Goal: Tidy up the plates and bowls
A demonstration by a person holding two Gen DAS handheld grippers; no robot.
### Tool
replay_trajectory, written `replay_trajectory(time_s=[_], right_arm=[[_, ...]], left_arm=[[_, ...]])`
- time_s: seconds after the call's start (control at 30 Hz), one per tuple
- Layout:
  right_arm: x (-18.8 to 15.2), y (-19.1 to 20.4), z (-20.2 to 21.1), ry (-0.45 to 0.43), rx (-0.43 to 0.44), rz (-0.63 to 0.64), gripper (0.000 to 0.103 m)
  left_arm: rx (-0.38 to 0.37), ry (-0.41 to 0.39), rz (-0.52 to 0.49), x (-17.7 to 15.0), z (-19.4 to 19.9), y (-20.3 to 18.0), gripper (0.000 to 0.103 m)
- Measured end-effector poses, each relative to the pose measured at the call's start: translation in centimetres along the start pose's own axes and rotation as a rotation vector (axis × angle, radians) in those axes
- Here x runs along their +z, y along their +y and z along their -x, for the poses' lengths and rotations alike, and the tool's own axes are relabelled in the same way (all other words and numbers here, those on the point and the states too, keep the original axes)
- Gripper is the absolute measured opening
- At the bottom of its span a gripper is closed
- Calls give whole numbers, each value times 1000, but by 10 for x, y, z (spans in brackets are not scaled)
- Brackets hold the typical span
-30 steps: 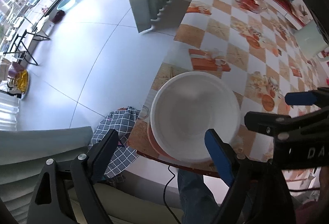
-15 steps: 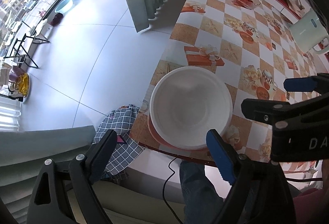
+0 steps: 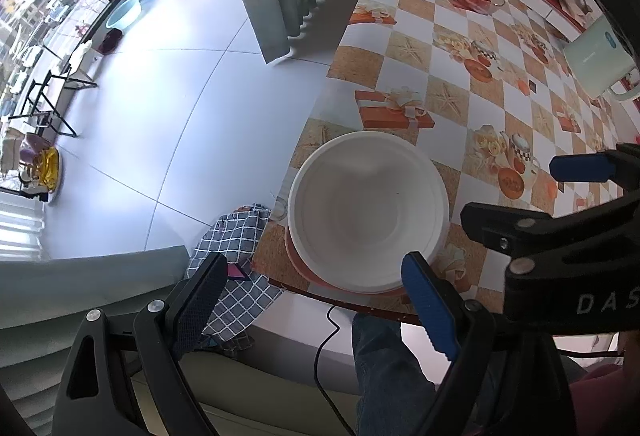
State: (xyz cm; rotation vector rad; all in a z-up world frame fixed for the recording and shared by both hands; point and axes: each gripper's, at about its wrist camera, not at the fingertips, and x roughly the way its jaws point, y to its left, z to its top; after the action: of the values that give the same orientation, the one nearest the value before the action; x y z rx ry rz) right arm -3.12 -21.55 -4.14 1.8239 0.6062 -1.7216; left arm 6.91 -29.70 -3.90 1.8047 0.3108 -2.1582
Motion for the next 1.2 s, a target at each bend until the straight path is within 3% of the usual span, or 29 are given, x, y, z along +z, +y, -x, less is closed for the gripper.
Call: replay_trajectory(time_s=[1.2], right_arm=[[0, -1, -9, 38, 46, 20, 102]], left_arm=[[22, 26, -37, 4, -1, -9, 91]])
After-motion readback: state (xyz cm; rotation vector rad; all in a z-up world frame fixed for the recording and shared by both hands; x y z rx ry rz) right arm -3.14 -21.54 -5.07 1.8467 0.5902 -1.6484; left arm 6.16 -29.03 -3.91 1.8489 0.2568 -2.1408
